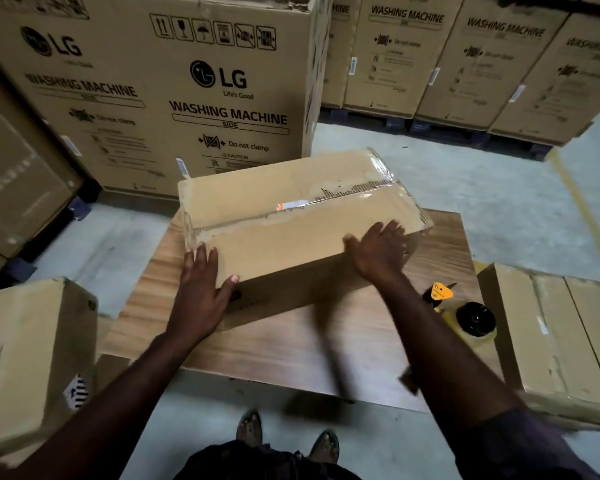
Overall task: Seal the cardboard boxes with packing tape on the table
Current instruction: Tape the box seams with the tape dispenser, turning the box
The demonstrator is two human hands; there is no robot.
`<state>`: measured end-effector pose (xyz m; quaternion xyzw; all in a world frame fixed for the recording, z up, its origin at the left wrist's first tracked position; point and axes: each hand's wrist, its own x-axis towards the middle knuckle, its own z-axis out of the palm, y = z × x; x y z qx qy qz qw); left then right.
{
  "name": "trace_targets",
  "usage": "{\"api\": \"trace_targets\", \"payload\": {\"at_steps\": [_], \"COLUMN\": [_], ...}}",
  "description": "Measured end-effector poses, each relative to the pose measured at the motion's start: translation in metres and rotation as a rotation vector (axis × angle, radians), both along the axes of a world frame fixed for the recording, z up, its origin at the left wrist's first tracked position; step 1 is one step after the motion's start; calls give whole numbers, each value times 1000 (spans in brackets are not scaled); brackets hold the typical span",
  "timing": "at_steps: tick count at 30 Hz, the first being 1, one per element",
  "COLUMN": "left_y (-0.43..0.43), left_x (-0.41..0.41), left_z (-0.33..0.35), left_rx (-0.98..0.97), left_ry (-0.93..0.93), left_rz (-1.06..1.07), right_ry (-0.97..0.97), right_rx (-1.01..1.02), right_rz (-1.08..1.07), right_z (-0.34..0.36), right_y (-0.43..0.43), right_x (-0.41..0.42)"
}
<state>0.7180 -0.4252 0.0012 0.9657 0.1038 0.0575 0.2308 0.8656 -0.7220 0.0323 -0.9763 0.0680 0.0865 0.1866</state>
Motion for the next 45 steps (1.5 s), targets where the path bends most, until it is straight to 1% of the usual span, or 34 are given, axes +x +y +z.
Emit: {"api": "trace_targets", "payload": {"at_steps": [4,7,10,12,15,16,17,19,20,21,23,24,25,27,28,29,32,35,38,40,42,45], "left_y": [-6,-11,-33,-63,-111,-121,-127,-122,-114,-102,-73,-56,-41,-17,-9,-4,-10,-37,-66,-83,-96,-103], "left_x": [-5,-8,-13,-16,-16,-12,-6,4,10,16,35,48,62,84,89,91,86,72,52,41,35,31], "left_z": [-2,-6,-7,-3,1,5,10,22,29,35,37,36,32,23,17,11,4,6,6,5,3,3], "left_rx": [-18,-11,-29,-71,-99,-156,-261,-547,-636,-641,-497,-406,-306,-106,-29,17,78,155,157,146,187,228], "left_ry": [-33,0,29,47,95,111,132,127,66,-31,-185,-211,-189,-36,20,36,-11,-41,-96,-110,-112,-109], "left_rz": [-11,-3,-47,-142,-314,-354,-380,-382,-365,-340,-272,-238,-223,-232,-247,-264,-251,-216,-271,-327,-352,-341], "right_ry": [-105,-98,-112,-126,-119,-102,-83,-37,-26,-29,-67,-88,-105,-147,-165,-175,-206,-264,-278,-252,-212,-177], "right_rx": [138,160,156,145,75,41,7,-13,9,31,30,6,-25,-117,-163,-197,-230,-210,-101,1,81,153], "right_rz": [145,253,245,207,139,111,86,83,106,147,234,266,283,309,324,341,401,488,586,603,592,566], "right_z": [-16,-23,-23,-24,-19,-15,-12,-5,-5,-7,-13,-17,-21,-26,-28,-29,-34,-38,-39,-35,-31,-31], "right_y": [76,96,86,67,33,27,26,39,49,61,84,93,99,101,99,97,81,38,-28,-64,-84,-92], "right_x": [-60,-75,-56,-31,9,17,20,8,-6,-24,-63,-78,-88,-96,-96,-95,-91,-82,-65,-57,-53,-49]}}
